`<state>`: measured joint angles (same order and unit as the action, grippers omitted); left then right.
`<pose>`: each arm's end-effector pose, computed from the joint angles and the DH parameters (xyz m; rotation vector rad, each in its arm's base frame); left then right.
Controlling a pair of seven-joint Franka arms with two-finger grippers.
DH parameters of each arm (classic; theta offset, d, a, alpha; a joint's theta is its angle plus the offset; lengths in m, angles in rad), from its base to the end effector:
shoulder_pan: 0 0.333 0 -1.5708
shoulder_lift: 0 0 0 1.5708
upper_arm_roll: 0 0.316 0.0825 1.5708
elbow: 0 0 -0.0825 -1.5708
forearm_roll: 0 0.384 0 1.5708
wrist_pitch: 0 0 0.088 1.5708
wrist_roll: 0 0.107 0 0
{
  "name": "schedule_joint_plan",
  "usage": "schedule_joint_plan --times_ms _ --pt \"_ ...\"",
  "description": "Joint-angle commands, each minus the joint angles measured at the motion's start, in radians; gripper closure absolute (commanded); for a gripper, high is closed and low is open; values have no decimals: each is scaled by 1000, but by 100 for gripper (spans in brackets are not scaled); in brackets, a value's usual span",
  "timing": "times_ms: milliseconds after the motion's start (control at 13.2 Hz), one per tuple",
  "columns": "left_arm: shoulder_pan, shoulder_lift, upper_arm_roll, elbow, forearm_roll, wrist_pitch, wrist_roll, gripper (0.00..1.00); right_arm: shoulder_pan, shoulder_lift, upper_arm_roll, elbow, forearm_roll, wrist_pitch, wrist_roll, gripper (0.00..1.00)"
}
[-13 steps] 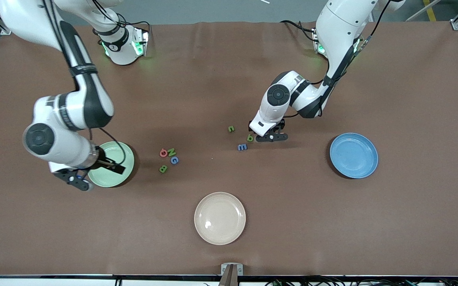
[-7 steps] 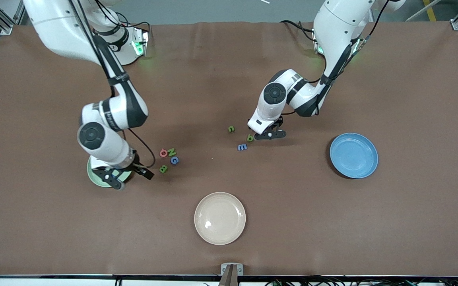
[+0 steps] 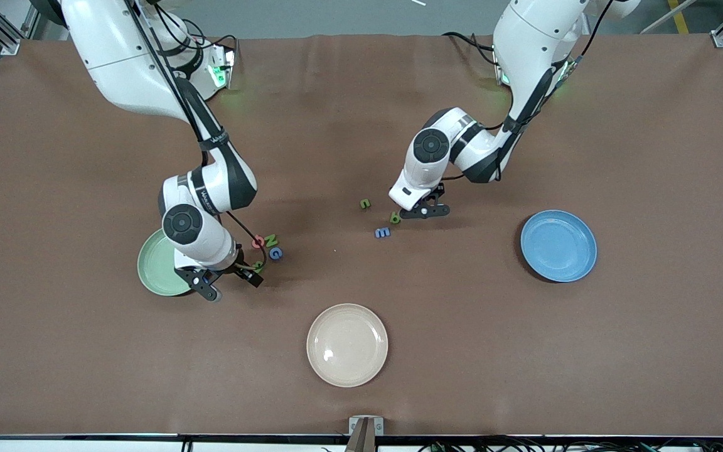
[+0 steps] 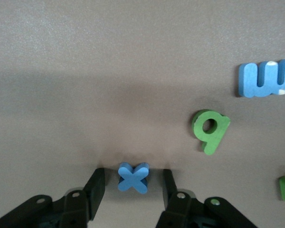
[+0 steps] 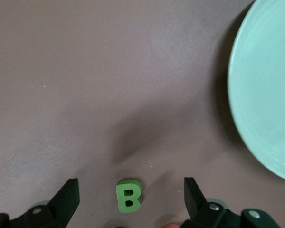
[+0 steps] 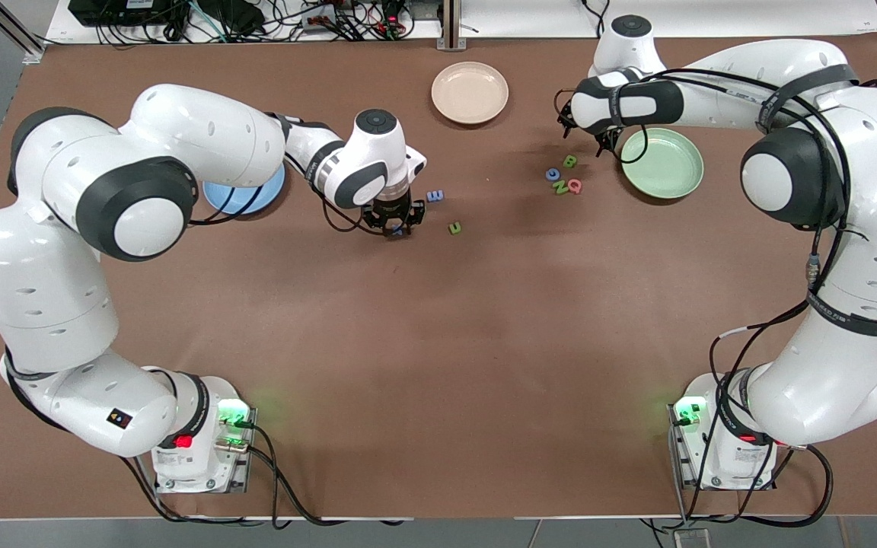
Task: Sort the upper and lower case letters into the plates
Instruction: 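Place the x on the blue plate while the right gripper places the B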
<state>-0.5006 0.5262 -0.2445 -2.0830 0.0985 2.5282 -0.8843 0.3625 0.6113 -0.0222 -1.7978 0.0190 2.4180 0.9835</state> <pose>0.4229 -0.3934 0.1709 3.1331 0.1328 -0.1449 0.6180 0.2200 0.2080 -2.9702 1.0063 -0.0113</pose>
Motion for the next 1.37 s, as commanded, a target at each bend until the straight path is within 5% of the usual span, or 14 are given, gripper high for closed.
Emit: schedule_joint_plan --times_ms 0,303,531,910,1289 --pt "-4 -6 5 1 26 -9 -25 52 26 24 -5 11 -8 22 52 11" --pt "-3 -6 7 1 27 -5 -25 59 44 36 -5 5 -8 46 53 33" --pt "1 -6 7 0 55 -3 -25 74 47 44 -5 2 -5 49 60 44" --pt "20 -70 11 4 55 -14 -22 95 52 47 -4 -6 -5 44 63 44" --pt "166 -218 8 6 58 -147 100 97 53 45 -4 -32 -2 41 64 51"
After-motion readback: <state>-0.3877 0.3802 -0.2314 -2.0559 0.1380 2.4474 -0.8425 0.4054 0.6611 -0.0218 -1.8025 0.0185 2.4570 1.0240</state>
